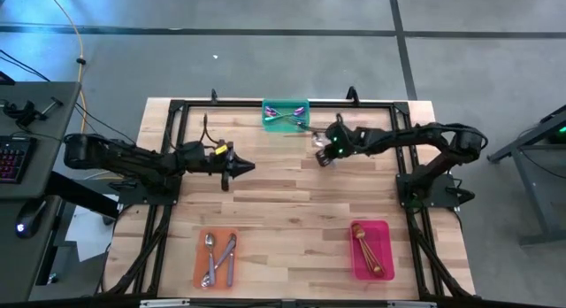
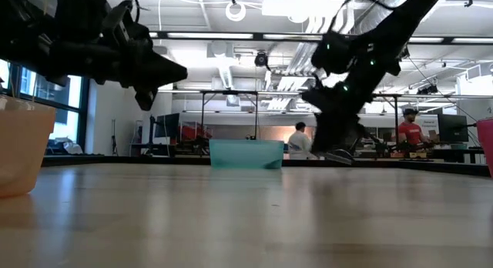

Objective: Sort silverware by color (type)
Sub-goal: Put the purple spoon into the orange bin

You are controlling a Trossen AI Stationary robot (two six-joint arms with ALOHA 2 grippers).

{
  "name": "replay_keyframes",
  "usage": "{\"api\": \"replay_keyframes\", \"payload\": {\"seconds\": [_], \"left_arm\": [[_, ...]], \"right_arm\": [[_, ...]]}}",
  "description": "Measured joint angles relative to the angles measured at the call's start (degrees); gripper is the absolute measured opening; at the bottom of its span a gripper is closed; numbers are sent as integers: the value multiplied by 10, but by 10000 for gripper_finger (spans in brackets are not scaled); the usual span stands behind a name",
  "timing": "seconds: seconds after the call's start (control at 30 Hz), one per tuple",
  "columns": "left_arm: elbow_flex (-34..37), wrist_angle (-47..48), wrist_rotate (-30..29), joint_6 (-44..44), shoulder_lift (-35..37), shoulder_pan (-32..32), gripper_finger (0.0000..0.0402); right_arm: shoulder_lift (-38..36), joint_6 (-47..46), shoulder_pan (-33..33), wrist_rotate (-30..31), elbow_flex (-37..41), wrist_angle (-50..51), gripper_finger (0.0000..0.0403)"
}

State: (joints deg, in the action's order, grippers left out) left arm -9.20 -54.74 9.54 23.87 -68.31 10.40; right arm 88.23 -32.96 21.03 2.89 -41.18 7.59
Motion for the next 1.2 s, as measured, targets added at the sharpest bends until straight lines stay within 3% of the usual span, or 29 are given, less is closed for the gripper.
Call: {"api": "replay_keyframes", "payload": {"seconds": [0.3, 0.47, 0.7, 0.83, 1.03, 1.2], "left_arm": [[-24, -30, -60, -2, -77, -49, 103], [-75, -118, -72, -23, -146, -57, 144], [-148, -158, -84, -26, -231, -55, 178], [-174, -221, -79, -30, -265, -54, 182], [-207, -225, -55, -30, -292, -48, 179], [-222, -228, -43, -48, -297, -49, 132]], "right_arm": [[-1, 21, -118, -1, -1, -239, 9], [-2, 76, -164, 0, -2, -359, 9], [-2, 119, -204, 5, -2, -448, 9], [-2, 131, -215, 14, -2, -451, 9], [-2, 140, -226, 16, -2, -452, 9], [-2, 141, -227, 16, -2, -452, 9]]}}
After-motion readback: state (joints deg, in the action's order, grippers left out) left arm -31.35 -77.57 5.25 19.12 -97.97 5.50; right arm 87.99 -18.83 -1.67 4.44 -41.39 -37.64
